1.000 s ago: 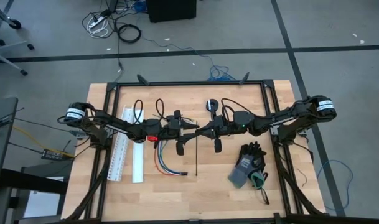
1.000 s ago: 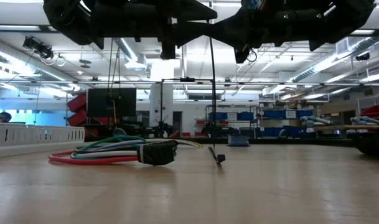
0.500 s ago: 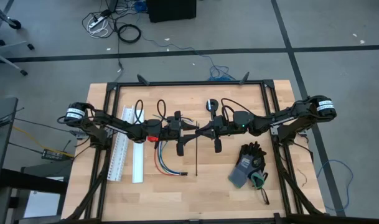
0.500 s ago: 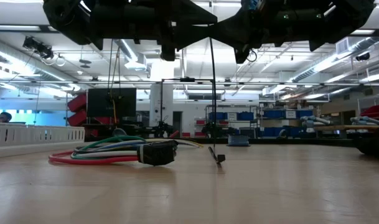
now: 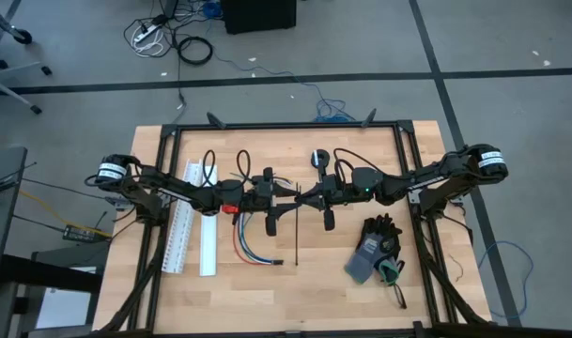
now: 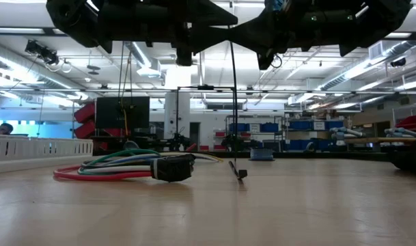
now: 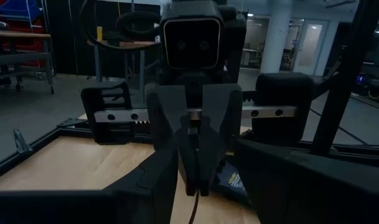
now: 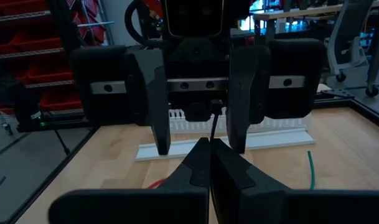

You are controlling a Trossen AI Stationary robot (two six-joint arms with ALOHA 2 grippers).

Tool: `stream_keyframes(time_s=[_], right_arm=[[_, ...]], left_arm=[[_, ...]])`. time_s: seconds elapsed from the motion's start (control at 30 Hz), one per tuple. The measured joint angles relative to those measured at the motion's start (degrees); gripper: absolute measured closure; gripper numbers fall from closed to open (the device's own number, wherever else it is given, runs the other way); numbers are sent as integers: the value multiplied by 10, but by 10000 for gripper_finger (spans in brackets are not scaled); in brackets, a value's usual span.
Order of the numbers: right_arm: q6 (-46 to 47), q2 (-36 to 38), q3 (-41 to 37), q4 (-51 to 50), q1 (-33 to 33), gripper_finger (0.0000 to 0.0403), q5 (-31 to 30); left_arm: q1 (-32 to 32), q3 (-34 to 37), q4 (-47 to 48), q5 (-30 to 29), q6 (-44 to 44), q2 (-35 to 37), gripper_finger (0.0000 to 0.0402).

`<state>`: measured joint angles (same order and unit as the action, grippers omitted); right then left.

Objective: Ziptie cables
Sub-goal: Wrap the cables together using a ziptie

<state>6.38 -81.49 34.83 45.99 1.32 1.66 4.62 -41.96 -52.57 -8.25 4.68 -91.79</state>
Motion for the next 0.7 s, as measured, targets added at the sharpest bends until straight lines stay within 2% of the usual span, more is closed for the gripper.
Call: stream_keyframes(time_s=[0.4,0.7], right_arm=[[-1,0,0,-4,0,403,0],[-1,0,0,-4,0,403,1]], left_arm=[[1,0,0,0,-2,1,255],[1,0,-3,-2,-15,1,311]])
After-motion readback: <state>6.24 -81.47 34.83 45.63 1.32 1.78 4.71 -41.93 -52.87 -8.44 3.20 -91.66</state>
